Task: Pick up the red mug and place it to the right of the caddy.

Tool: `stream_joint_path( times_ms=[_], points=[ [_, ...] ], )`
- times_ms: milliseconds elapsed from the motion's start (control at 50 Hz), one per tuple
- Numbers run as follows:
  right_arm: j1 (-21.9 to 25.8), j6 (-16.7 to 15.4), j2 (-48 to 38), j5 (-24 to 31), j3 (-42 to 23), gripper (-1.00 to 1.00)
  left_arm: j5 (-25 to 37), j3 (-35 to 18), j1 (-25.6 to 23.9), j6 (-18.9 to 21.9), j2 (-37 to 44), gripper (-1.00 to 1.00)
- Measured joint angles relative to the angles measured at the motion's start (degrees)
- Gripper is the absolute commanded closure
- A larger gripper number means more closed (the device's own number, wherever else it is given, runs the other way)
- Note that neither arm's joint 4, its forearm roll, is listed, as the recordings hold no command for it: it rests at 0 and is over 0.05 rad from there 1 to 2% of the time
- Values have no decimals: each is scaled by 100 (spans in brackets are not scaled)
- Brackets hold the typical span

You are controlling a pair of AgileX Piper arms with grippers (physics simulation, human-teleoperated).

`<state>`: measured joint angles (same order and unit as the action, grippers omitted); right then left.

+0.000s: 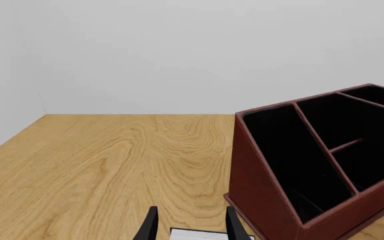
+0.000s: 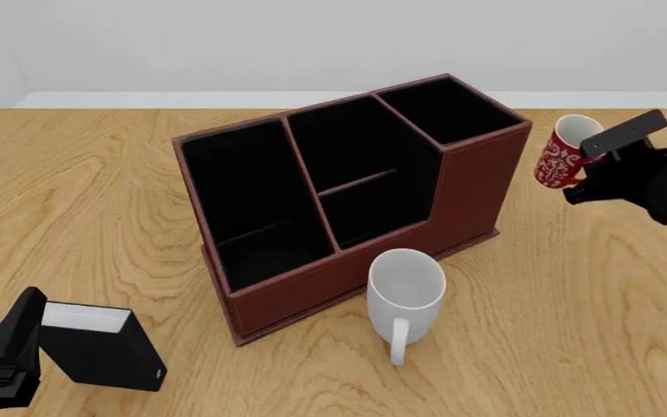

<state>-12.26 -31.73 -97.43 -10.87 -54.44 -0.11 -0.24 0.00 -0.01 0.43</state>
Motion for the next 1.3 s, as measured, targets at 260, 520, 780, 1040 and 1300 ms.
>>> stream_joint_path(
  times_ms=[260,520,780,1040,1300],
  points=[
    [244,-76,-305,33,-246,100,0,0,0,0,0,-100],
    [345,-159,-548,8,-365,100,0,0,0,0,0,-100],
    [346,-262,-779,-68,-398,100,0,0,0,0,0,-100],
    [300,-357,-1004,-172,-387,100,0,0,0,0,0,-100],
    [262,-424,-1218,-244,-416,100,0,0,0,0,1,-100]
  ],
)
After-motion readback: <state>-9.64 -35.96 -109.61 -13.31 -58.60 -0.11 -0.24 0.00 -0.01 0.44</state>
